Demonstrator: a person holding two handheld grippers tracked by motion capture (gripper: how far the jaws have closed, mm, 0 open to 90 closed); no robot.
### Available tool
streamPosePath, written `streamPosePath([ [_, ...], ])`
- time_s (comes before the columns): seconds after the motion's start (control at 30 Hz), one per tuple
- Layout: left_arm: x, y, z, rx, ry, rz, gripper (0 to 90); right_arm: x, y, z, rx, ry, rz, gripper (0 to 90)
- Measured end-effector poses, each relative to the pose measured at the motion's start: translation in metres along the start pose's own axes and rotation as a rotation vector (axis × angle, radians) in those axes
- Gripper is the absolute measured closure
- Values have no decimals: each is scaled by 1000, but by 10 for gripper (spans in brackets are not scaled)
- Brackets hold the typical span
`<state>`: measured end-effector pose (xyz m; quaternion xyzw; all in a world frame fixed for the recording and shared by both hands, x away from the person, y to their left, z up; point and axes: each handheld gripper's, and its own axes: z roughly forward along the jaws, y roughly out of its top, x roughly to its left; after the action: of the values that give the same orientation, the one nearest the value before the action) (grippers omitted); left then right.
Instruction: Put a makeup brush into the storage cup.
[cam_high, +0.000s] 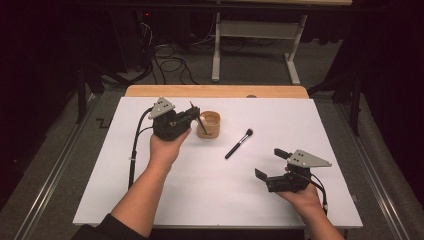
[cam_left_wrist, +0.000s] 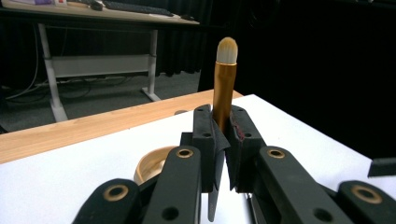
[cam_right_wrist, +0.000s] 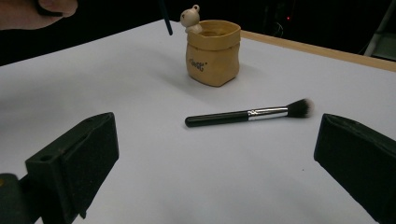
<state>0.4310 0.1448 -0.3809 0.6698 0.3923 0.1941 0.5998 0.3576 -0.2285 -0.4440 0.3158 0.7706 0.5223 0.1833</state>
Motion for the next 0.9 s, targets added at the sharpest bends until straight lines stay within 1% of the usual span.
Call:
streamPosePath([
  [0.03,0,0,0,0,0,0,835,0,0,0,0,0,0,4],
  [0.1,2,5,7,-1,11,0,835,0,0,0,1,2,-1,4],
  [0.17,2,6,9,-1,14,1,835,0,0,0,0,2,0,4],
  [0.2,4,9,13,-3,19,1,835,0,0,0,2,3,1,4],
  [0.23,4,9,13,-3,19,1,835,0,0,0,2,3,1,4],
  [0.27,8,11,17,-9,22,-8,835,0,-1,1,4,6,2,4],
  [0.37,12,14,21,-16,30,-17,835,0,-1,1,8,8,2,4],
  [0.47,14,18,28,-20,34,-10,835,0,-1,2,10,12,8,4],
  [0.67,16,21,37,-19,43,0,836,-1,-1,3,10,16,11,4],
  [0.8,21,24,44,-21,65,-9,836,-1,-2,3,13,20,17,5],
  [0.9,23,26,46,-21,70,-9,836,-1,-2,3,14,22,16,4],
])
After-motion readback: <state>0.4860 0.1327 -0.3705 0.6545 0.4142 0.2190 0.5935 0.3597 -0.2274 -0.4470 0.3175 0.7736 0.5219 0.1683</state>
